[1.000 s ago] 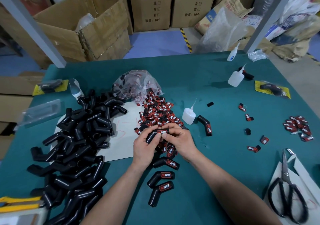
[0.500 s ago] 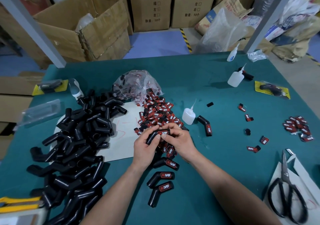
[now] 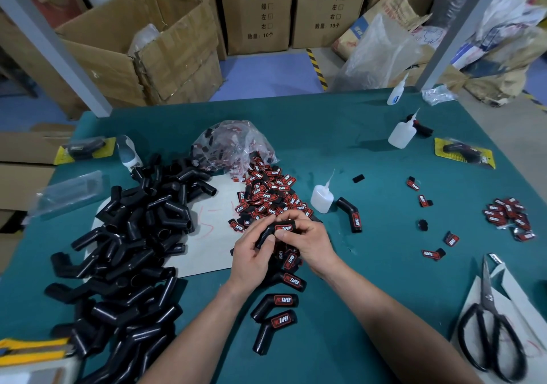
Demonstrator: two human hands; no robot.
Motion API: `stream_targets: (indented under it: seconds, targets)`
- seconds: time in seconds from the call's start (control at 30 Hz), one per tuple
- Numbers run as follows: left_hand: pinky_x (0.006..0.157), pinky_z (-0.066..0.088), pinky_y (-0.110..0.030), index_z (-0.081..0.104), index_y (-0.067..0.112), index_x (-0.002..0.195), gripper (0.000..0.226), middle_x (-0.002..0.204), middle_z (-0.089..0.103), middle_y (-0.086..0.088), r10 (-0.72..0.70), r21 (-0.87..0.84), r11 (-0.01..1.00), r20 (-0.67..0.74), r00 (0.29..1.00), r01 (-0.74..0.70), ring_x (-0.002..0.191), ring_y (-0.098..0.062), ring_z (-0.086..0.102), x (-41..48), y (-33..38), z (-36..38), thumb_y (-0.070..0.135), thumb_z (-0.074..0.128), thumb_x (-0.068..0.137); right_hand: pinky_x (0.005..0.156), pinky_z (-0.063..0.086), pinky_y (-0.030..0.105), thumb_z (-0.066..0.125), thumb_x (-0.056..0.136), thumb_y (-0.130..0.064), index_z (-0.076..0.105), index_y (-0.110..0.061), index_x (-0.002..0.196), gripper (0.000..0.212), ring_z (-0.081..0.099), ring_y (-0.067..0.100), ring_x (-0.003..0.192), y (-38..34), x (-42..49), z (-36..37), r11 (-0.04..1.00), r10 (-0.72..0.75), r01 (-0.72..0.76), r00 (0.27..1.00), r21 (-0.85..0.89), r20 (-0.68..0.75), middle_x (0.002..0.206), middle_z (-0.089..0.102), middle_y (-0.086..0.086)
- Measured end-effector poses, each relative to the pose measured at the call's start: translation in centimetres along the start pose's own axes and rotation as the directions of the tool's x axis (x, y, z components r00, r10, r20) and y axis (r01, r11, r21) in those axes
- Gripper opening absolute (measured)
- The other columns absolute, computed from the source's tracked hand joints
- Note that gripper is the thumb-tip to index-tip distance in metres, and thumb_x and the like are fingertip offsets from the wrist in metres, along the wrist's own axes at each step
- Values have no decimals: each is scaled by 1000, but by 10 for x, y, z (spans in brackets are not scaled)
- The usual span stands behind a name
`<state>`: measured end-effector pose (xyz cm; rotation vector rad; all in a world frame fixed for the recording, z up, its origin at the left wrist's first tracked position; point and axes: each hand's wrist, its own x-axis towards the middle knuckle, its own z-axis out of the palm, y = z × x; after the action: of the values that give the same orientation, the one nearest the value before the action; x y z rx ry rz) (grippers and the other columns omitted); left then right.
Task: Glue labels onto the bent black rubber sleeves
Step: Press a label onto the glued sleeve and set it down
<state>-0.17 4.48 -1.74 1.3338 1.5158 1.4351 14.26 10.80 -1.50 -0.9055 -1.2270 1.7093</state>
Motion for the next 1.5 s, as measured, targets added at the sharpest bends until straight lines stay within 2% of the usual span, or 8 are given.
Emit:
stream_targets:
  seconds: [0.3,0.47,0.63,0.8,1.03,1.13,1.23,1.5]
  targets:
    - [107,41,-14,63,29,126,42,130,65,11,-8,-19,1000,8,1000,8,124,5,59,0,1,2,3,58,93,88,53,25,82,79,-10,81,-13,85,7,66,13,101,1,0,0,1000,-23,22,1000,-16,-2,108,67,-5]
    - [109,46,-25,68,32,123,40,124,71,15,-104,-100,990,-14,994,103,123,-6,63,2,-3,1,9,57,92,93,53,30,80,83,-18,80,-8,82,10,66,20,110,0,2,-1,998,-29,30,999,-47,28,116,70,3]
    - [105,49,-27,71,28,122,41,124,71,9,-84,-157,984,-22,996,79,122,-16,64,2,-2,0,4,56,92,92,55,32,79,86,-14,78,0,84,15,68,29,113,1,0,-2,997,-54,55,998,-44,32,120,71,10]
    - [98,53,-26,72,28,118,35,122,73,6,-126,-204,972,-48,991,114,119,-16,66,2,-2,-2,8,61,91,94,55,35,78,88,-15,79,-7,83,9,67,31,115,0,0,0,996,-78,79,996,-28,34,121,71,12]
    - [96,50,-15,74,50,107,42,116,73,18,-141,-176,976,-62,988,128,113,-4,67,2,1,-2,12,70,91,92,54,28,78,86,-17,75,-20,71,16,68,25,111,-3,0,2,991,-110,111,994,-67,22,119,71,7]
    - [97,52,-20,74,43,109,38,115,74,16,-162,-178,973,-68,984,148,111,-6,68,3,-1,-1,8,71,91,92,53,28,79,85,-20,77,-19,73,12,68,24,110,-3,0,3,992,-105,106,994,-69,18,118,71,6]
    - [95,50,-16,74,36,109,30,114,75,16,-165,-180,972,-80,983,149,110,-4,68,3,0,0,15,70,88,95,52,31,79,84,-22,79,-16,79,7,67,23,111,-3,-2,5,995,-89,90,996,-51,20,119,70,7]
    - [96,50,-16,73,36,109,29,114,74,18,-151,-178,975,-75,986,135,111,-5,68,2,-3,-1,18,69,87,98,51,34,78,84,-23,78,-11,81,13,67,24,111,-6,-4,6,993,-93,95,995,-73,30,118,70,6]
